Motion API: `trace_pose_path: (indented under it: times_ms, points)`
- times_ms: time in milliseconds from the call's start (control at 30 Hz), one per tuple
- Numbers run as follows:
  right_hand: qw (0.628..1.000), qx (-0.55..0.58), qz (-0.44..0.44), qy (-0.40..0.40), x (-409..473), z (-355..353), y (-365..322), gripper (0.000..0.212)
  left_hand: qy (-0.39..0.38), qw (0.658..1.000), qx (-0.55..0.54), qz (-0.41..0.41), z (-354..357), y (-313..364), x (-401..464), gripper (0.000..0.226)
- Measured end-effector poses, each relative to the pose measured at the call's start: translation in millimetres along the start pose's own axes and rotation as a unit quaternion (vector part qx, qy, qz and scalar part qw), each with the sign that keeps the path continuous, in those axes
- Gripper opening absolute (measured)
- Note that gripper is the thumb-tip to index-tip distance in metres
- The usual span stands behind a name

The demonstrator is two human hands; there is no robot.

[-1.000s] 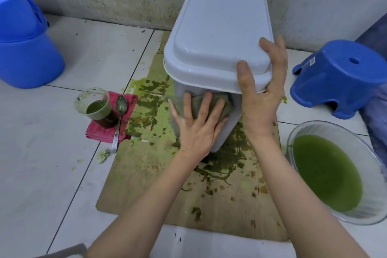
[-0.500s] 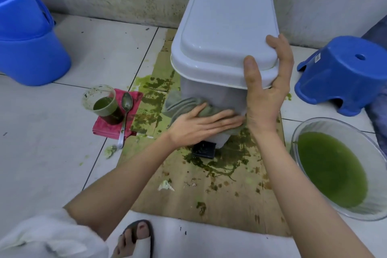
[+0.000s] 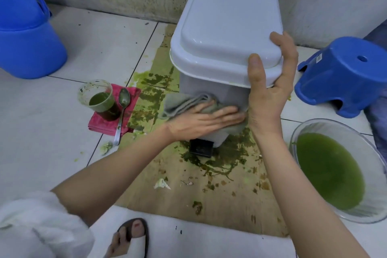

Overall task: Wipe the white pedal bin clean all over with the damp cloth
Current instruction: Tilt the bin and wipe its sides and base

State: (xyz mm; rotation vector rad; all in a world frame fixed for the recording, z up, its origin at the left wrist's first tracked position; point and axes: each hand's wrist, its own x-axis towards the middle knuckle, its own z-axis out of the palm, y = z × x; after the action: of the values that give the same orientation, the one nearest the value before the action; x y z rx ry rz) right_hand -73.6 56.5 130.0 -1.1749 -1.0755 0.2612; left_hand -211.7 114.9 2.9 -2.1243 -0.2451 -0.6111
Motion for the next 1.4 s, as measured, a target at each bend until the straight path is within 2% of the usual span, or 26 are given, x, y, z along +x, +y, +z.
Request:
trace_pose_path:
  times_ms: [67,133,233,333,367,433,567,700,767,900,933,967,1000,1033,1100,1167,1200,1267,1333,1400]
  points:
    - [1.000,-0.009,-0.003,0.003,-0.8,0.8,-1.2,0.035,0.073,0.991,-0.022,-0.113,-14.5,-16.7,16.8,0.061]
    - [1.000,-0.009,-0.003,0.007,-2.3,0.5,-1.4,0.035,0.073,0.980,-0.090,-0.161,-17.8,5.0,17.4,0.062]
    - [1.000,-0.002,-0.008,0.004,-2.5,-0.2,-0.4,0.033,-0.053,0.972,-0.216,-0.079,-9.4,61.6,-0.7,0.050]
    - [1.000,0.003,-0.015,0.008,-1.9,-1.0,0.4,0.032,-0.199,0.934,-0.294,-0.043,-6.1,94.2,-26.6,0.045]
    - [1.000,0.002,-0.018,0.005,-1.8,-1.5,0.7,0.032,-0.224,0.920,-0.316,-0.062,-7.7,100.5,-33.1,0.043]
    - [1.000,-0.001,-0.020,-0.005,-1.4,-2.7,1.7,0.033,-0.227,0.904,-0.341,-0.126,-12.0,110.2,-39.4,0.040]
    - [1.000,0.006,-0.016,-0.017,-2.1,-4.2,2.3,0.033,-0.210,0.886,-0.327,-0.252,-22.8,112.5,-42.2,0.039]
    - [1.000,0.011,-0.015,-0.015,-2.4,-3.0,0.4,0.034,-0.228,0.850,-0.306,-0.363,-27.9,118.7,-52.4,0.040]
    - [1.000,0.020,-0.009,-0.007,-3.8,-0.4,0.9,0.034,-0.223,0.852,-0.293,-0.372,-25.6,127.0,-48.8,0.041]
    - [1.000,0.023,-0.005,0.014,-3.2,4.2,0.3,0.035,-0.172,0.908,-0.283,-0.254,-20.5,113.0,-40.3,0.036]
    - [1.000,0.023,-0.004,0.016,-3.2,3.9,0.2,0.035,-0.159,0.914,-0.271,-0.256,-23.3,106.4,-37.9,0.033]
    - [1.000,0.023,-0.003,0.015,-3.5,3.5,0.0,0.035,-0.141,0.909,-0.251,-0.301,-28.4,100.3,-34.1,0.031]
    - [1.000,0.023,0.000,0.013,-4.2,3.1,-0.3,0.035,-0.112,0.886,-0.232,-0.386,-35.6,94.9,-28.5,0.027]
    - [1.000,0.022,0.000,0.012,-4.9,2.5,-0.6,0.034,-0.063,0.841,-0.223,-0.489,-43.5,88.3,-19.0,0.024]
    - [1.000,0.018,-0.006,0.013,-5.3,1.9,-1.2,0.035,0.075,0.726,-0.229,-0.644,-57.9,62.6,11.0,0.020]
    - [1.000,0.015,-0.008,0.012,-4.8,2.5,-1.9,0.036,0.199,0.640,-0.240,-0.702,-64.6,24.7,47.0,0.026]
    - [1.000,0.013,-0.005,0.012,-4.1,3.0,-2.5,0.036,0.237,0.616,-0.256,-0.706,-63.1,9.9,64.2,0.029]
    - [1.000,0.011,-0.003,0.014,-2.6,3.6,-3.7,0.035,0.248,0.598,-0.283,-0.708,-54.0,1.6,87.7,0.037]
    - [1.000,0.012,-0.002,0.019,-2.9,2.9,-3.6,0.034,0.213,0.581,-0.302,-0.725,-39.2,19.3,87.6,0.050]
    - [1.000,0.014,-0.003,0.023,-2.4,3.6,-2.9,0.034,0.180,0.503,-0.346,-0.771,-27.1,38.1,73.7,0.068]
